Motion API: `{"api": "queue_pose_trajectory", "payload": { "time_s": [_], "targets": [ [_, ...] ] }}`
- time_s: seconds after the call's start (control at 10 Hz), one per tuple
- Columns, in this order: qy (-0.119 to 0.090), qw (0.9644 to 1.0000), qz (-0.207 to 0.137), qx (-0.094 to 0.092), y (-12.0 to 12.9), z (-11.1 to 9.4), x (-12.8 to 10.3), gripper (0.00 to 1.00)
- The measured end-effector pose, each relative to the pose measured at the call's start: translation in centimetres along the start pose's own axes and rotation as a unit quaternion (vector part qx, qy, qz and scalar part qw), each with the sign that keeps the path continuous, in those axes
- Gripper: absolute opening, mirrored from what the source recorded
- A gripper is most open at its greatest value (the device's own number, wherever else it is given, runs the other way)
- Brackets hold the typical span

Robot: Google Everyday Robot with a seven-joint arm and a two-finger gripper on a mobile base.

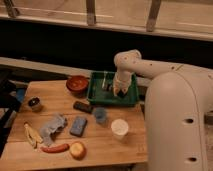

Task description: Wipe tray with brush

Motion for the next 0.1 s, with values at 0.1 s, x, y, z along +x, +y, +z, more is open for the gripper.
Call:
{"api": "queue_pose_trajectory", "payload": {
  "time_s": [0.1],
  "targets": [
    [0.001,1.0000,-0.001,0.000,0.07,0.03,0.02,0.00]
  ]
}}
